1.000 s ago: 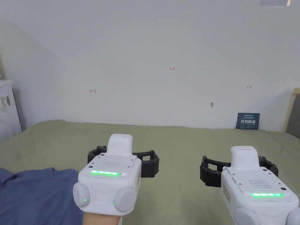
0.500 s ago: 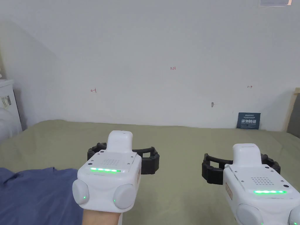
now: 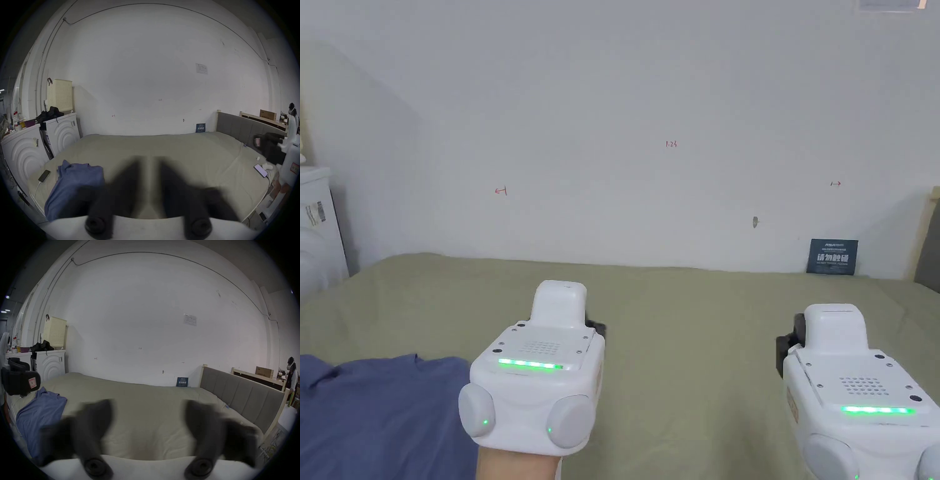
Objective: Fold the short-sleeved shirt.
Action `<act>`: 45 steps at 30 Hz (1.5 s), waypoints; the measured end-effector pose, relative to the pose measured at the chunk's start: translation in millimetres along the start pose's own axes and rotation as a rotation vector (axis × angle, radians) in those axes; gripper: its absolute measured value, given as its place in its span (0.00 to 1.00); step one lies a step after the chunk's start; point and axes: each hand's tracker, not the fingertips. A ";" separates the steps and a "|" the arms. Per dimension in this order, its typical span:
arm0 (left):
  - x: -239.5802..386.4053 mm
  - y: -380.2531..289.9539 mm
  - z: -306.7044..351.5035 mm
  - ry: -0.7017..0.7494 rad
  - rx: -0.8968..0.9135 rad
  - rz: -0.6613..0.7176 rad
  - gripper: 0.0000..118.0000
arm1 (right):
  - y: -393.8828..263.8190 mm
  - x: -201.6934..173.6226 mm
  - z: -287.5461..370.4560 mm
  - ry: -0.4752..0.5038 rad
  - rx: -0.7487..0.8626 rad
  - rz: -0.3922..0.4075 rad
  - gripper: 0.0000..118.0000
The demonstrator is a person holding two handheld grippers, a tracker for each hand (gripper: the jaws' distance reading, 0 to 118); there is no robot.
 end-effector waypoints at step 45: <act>-280.6 -52.4 72.6 0.535 -0.162 0.145 0.02 | -17.5 -260.3 -16.8 0.630 -0.089 -0.013 0.00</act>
